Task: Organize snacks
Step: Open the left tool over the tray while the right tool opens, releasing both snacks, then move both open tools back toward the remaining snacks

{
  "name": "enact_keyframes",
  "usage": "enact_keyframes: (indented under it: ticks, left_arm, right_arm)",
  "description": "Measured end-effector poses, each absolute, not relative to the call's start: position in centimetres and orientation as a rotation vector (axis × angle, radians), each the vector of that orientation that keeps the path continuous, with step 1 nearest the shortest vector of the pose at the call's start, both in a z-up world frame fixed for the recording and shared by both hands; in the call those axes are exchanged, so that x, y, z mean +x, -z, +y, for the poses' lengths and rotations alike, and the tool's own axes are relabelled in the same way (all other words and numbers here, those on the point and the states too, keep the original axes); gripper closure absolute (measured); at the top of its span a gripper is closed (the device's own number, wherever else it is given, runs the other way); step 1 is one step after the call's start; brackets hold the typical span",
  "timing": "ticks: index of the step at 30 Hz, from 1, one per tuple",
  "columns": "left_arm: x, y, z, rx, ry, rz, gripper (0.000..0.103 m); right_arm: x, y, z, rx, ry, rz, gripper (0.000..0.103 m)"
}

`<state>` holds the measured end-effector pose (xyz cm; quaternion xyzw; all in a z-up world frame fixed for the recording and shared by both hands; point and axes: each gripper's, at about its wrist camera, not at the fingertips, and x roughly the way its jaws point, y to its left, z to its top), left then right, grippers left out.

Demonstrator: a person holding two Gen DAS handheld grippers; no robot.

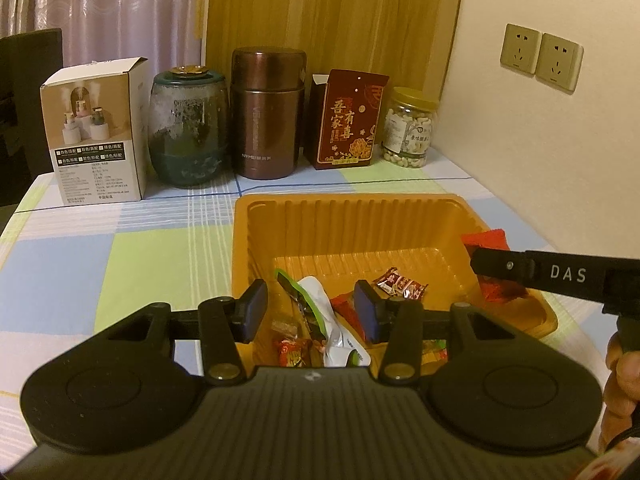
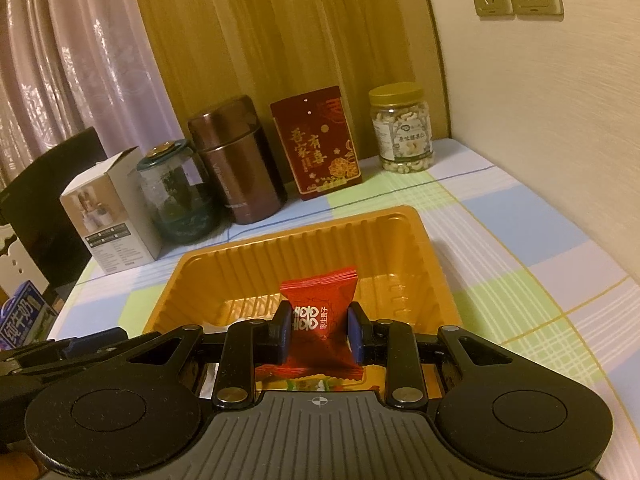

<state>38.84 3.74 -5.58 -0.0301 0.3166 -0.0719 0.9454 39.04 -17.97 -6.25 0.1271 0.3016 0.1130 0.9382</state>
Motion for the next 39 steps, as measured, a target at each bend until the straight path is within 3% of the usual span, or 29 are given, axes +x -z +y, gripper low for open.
enact_keyframes:
  ticks: [10,12,13,14,39]
  left_arm:
    - [38.9,5.6,3.7,-0.061,0.150,0.649,0.059]
    - [38.9,5.6,3.7,-0.063,0.145,0.648,0.059]
    - [38.9,5.6,3.8,-0.064,0.142,0.648,0.059]
    - [38.9,5.6,3.9,-0.066,0.140,0.648,0.059]
    - [38.6,5.6,3.9,-0.057,0.142,0.657,0.059]
  right_arm:
    - [39.1,6.5,-17.9,0.269,-0.232,0.596,0.073]
    - [39.2,6.6,-18.0,0.279,-0.227,0.596,0.057]
    - [39.2,6.6,-18.3,0.295,-0.222,0.589,0.040]
    - [39.2,6.6,-18.6,0.314,-0.215,0.581,0.036]
    - [39.0,6.3,-19.8,0.324,-0.182,0.571,0.036]
